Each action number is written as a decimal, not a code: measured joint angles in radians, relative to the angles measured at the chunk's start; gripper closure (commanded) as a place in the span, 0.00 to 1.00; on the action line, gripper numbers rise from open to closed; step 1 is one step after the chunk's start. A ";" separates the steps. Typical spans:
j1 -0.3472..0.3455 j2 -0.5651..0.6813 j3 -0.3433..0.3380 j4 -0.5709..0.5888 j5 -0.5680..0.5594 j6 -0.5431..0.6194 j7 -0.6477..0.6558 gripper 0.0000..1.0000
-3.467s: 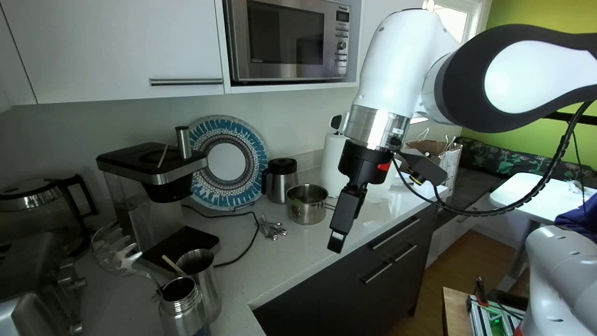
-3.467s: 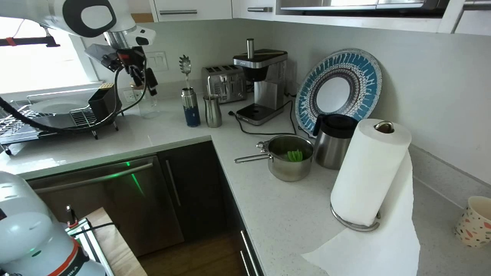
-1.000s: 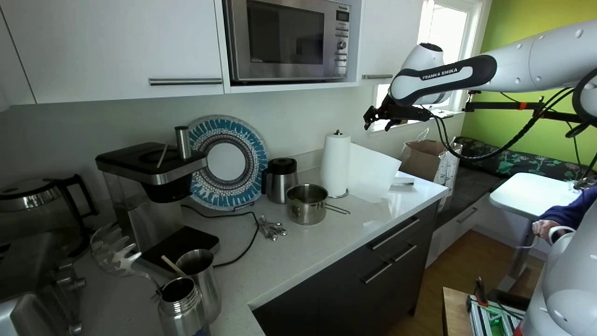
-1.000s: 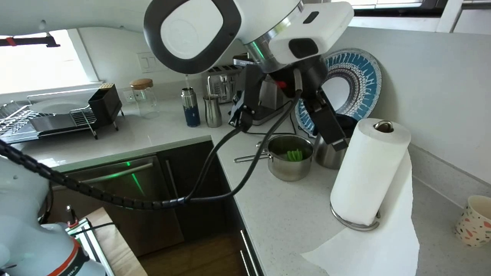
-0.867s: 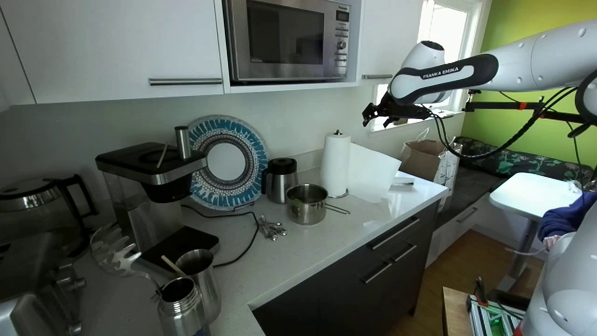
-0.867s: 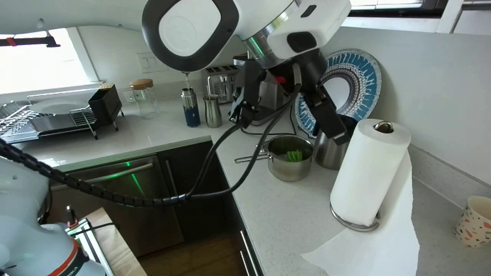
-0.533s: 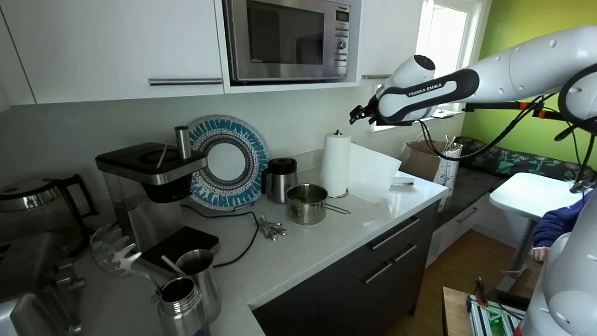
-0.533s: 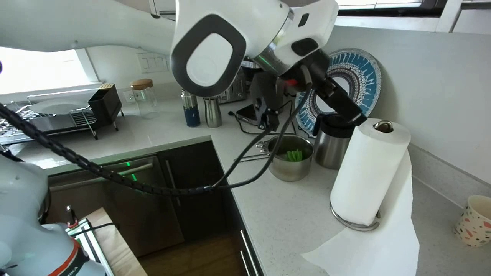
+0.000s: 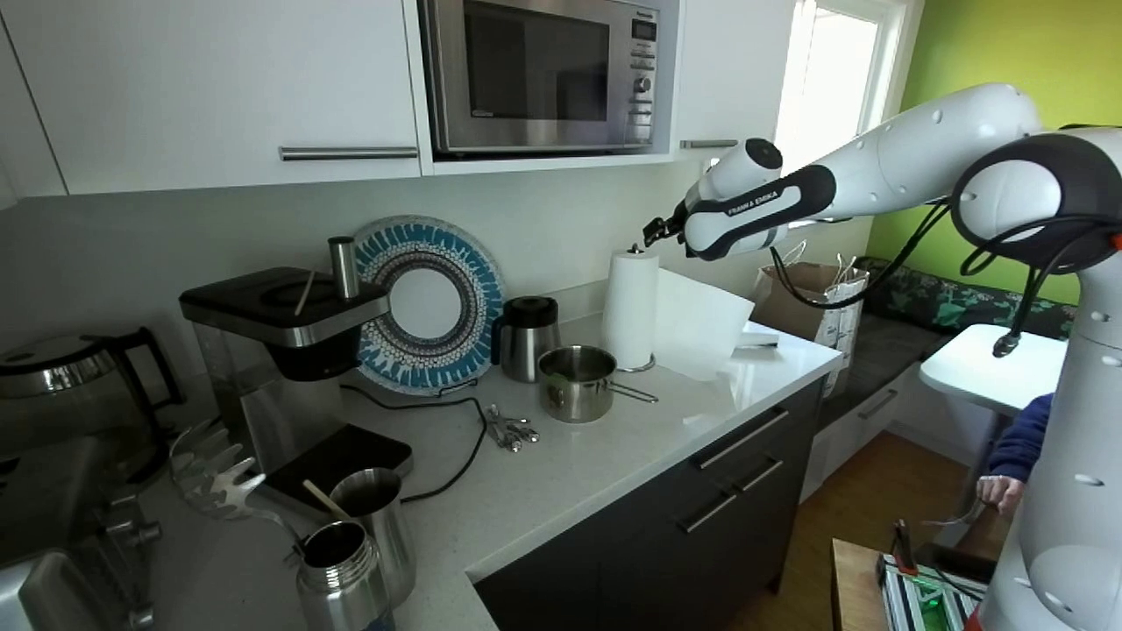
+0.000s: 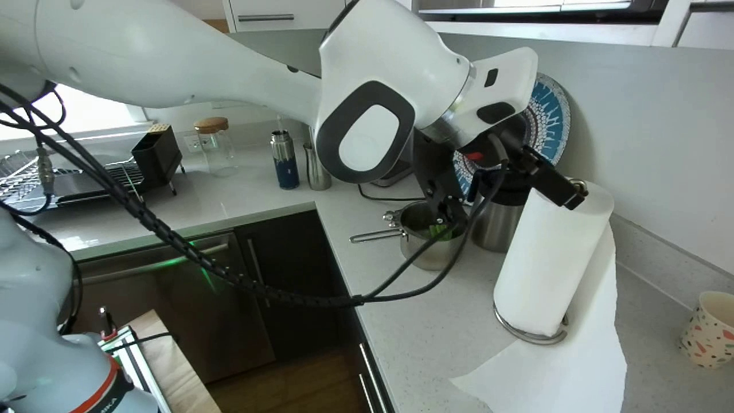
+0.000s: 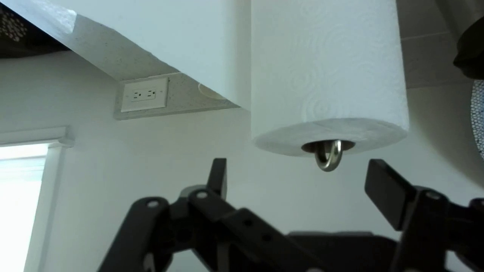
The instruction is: Move the paper towel to the left
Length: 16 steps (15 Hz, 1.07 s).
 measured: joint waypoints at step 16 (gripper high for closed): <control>0.102 0.244 -0.096 0.252 -0.088 0.000 0.151 0.47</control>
